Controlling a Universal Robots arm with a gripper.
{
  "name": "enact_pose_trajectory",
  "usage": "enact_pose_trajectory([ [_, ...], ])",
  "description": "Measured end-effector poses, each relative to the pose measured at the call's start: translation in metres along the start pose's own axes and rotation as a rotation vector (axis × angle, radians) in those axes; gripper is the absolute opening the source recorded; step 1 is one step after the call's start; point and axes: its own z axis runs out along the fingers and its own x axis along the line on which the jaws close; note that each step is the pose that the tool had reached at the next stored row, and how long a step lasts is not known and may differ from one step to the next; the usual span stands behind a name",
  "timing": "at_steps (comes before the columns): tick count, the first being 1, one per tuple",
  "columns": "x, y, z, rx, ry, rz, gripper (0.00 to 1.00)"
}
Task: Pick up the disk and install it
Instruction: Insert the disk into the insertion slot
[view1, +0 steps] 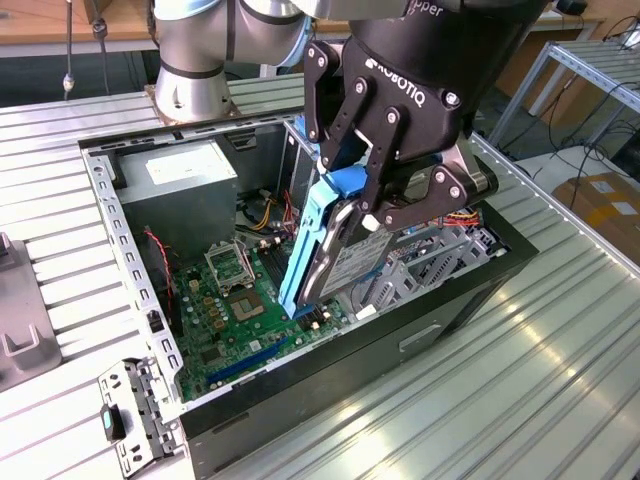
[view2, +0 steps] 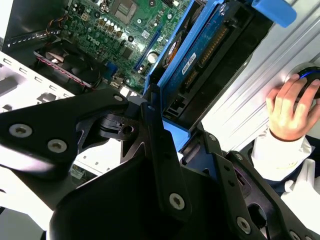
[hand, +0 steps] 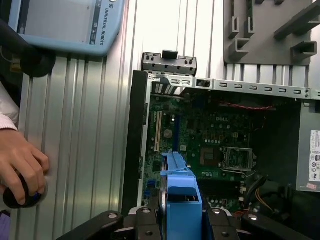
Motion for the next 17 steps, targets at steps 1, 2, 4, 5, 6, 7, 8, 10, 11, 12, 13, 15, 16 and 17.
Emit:
enact_pose_trajectory([
  [1, 0.0004, -0.0003, 0.0, 0.0, 0.0, 0.0, 0.37],
  [2, 0.0014, -0.0008, 0.0, 0.0001, -0.0001, 0.0, 0.37],
  [4, 0.0026, -0.0015, -0.0001, 0.0, 0.0001, 0.0, 0.37],
  [5, 0.0034, -0.0022, -0.0001, 0.0, 0.0, 0.0, 0.37],
  [6, 0.0038, -0.003, -0.0002, 0.0, 0.0, 0.0, 0.37],
  [7, 0.0042, -0.0042, -0.0003, 0.0, 0.0001, 0.0, 0.37],
  [8, 0.0045, -0.0053, -0.0002, 0.0, 0.0, 0.0, 0.37],
  [10, 0.0055, -0.0077, -0.0003, 0.0, 0.0, 0.0, 0.37],
  [11, 0.0059, -0.0088, -0.0004, 0.0, 0.0, 0.0, 0.37],
  [12, 0.0063, -0.0095, -0.0004, 0.0, 0.0, 0.0, 0.37],
  [13, 0.0066, -0.0103, -0.0004, 0.0001, -0.0001, 0.0, 0.37],
  [15, 0.0074, -0.0119, -0.0005, 0.0, 0.0, 0.0, 0.37],
  [16, 0.0079, -0.013, -0.0005, 0.0, -0.0001, 0.0, 0.37],
  [17, 0.0088, -0.0148, -0.0005, 0.0, 0.0, 0.0, 0.37],
])
